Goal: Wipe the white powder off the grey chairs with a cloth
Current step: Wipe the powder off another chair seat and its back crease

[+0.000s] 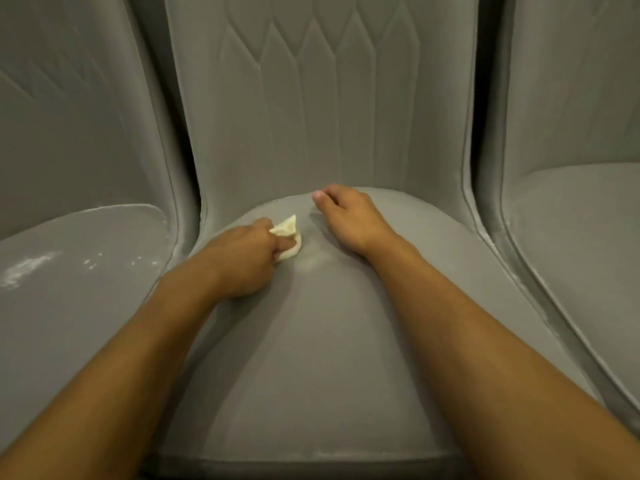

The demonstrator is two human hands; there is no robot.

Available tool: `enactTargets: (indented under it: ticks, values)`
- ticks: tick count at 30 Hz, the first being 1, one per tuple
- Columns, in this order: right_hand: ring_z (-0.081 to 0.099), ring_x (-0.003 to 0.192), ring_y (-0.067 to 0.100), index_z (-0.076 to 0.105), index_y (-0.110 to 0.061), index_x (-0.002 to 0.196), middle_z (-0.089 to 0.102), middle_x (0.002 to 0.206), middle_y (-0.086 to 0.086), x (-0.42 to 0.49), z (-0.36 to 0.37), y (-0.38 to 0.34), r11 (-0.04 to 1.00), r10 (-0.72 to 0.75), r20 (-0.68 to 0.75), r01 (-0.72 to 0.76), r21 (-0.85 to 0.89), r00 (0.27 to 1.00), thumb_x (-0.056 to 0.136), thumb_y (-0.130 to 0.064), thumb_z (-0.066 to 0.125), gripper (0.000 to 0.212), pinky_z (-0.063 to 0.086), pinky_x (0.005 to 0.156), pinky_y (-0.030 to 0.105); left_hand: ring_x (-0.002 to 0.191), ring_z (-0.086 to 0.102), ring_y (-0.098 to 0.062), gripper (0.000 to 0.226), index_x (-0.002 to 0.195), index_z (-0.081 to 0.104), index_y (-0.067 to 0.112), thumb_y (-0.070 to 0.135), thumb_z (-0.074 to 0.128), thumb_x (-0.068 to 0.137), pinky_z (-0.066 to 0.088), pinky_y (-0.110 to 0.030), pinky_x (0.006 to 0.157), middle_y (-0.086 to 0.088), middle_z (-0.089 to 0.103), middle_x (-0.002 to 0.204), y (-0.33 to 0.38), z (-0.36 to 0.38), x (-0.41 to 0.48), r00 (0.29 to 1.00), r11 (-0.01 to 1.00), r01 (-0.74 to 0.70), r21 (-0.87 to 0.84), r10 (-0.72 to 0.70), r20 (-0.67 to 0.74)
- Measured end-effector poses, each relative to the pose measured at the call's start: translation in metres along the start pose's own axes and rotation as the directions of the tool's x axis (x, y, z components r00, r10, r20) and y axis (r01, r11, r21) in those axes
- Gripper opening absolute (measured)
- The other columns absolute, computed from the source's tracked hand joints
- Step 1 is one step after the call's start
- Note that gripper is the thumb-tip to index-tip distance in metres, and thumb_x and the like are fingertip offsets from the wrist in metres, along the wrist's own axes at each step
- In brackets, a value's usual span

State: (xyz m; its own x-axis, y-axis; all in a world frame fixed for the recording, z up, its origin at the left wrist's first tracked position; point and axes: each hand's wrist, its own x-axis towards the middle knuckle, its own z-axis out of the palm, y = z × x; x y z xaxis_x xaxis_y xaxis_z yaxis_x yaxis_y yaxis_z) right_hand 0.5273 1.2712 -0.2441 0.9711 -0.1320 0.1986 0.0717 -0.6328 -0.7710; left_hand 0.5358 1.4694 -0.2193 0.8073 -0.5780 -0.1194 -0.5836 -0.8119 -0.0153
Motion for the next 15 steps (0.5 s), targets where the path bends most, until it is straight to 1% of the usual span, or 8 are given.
enactTargets:
  ticks: [2,4,6,7,9,11,13,15]
  values:
    - [0.061,0.105,0.018,0.065,-0.027,0.111,0.065,0.111,-0.004,-0.008,-0.013,0.003,0.997,0.052,0.055,-0.055,0.057,0.997,0.101,-0.045,0.046,0.028,0.044,0.091,0.033,0.106,0.054,-0.027,0.044,0.14,0.055,0.042,0.02,0.049,0.102,0.046,-0.043,0.095,0.0,0.046,0.12,0.016,0.003,-0.022,0.998,0.999,-0.047,-0.007,0.046,-0.04]
    - [0.055,0.122,0.02,0.061,-0.027,0.127,0.06,0.131,-0.001,-0.022,-0.033,0.011,0.99,0.057,0.22,-0.027,-0.137,0.974,0.101,-0.045,0.047,0.034,0.04,0.102,0.034,0.096,0.053,-0.023,0.042,0.135,0.055,0.043,0.021,0.05,0.1,0.049,-0.044,0.087,0.005,0.043,0.108,0.03,0.007,-0.043,0.99,0.994,-0.109,-0.003,0.108,-0.088]
    - [0.038,0.142,0.02,0.05,-0.029,0.143,0.043,0.152,0.0,-0.046,-0.058,0.021,0.921,0.077,0.353,0.07,-0.384,0.932,0.101,-0.047,0.048,0.046,0.027,0.118,0.037,0.09,0.049,-0.018,0.043,0.137,0.05,0.046,0.022,0.05,0.1,0.049,-0.042,0.081,0.011,0.037,0.101,0.045,0.01,-0.065,0.978,0.986,-0.163,-0.024,0.158,-0.133]
    - [0.027,0.148,0.019,0.043,-0.032,0.148,0.033,0.16,-0.001,-0.061,-0.072,0.026,0.882,0.097,0.371,0.093,-0.462,0.923,0.101,-0.05,0.047,0.051,0.018,0.122,0.037,0.09,0.047,-0.017,0.045,0.138,0.048,0.047,0.022,0.05,0.1,0.049,-0.042,0.08,0.014,0.034,0.1,0.054,0.011,-0.075,0.971,0.979,-0.198,-0.046,0.189,-0.148]
    - [0.014,0.152,0.017,0.032,-0.038,0.153,0.019,0.165,-0.004,-0.092,-0.1,0.038,0.846,0.148,0.341,0.059,-0.53,0.928,0.1,-0.055,0.042,0.057,0.009,0.124,0.035,0.092,0.045,-0.015,0.047,0.136,0.045,0.049,0.021,0.047,0.098,0.048,-0.041,0.079,0.017,0.035,0.102,0.075,0.01,-0.088,0.943,0.945,-0.311,-0.104,0.293,-0.159]
    - [0.009,0.153,0.015,0.026,-0.042,0.155,0.013,0.166,-0.008,-0.118,-0.122,0.049,0.828,0.197,0.303,0.007,-0.56,0.933,0.1,-0.059,0.036,0.059,0.006,0.124,0.034,0.096,0.043,-0.014,0.052,0.138,0.041,0.052,0.02,0.047,0.096,0.043,-0.035,0.078,0.016,0.04,0.112,0.102,0.01,-0.092,0.906,0.902,-0.409,-0.14,0.384,-0.178]
    - [0.008,0.153,0.013,0.026,-0.04,0.155,0.012,0.166,-0.009,-0.134,-0.132,0.055,0.836,0.181,0.252,-0.014,-0.548,0.951,0.101,-0.056,0.032,0.057,0.006,0.122,0.031,0.102,0.04,-0.015,0.059,0.146,0.033,0.05,0.017,0.048,0.099,0.04,-0.033,0.08,0.014,0.037,0.123,0.127,0.015,-0.086,0.916,0.922,-0.373,-0.109,0.347,-0.201]
    - [0.016,0.152,0.016,0.034,-0.033,0.154,0.018,0.166,-0.002,-0.14,-0.131,0.059,0.855,0.121,0.175,-0.013,-0.519,0.977,0.104,-0.046,0.035,0.052,0.011,0.121,0.029,0.108,0.041,-0.021,0.059,0.149,0.03,0.047,0.017,0.044,0.101,0.041,-0.037,0.088,0.008,0.035,0.13,0.141,0.016,-0.066,0.945,0.96,-0.264,-0.087,0.24,-0.224]
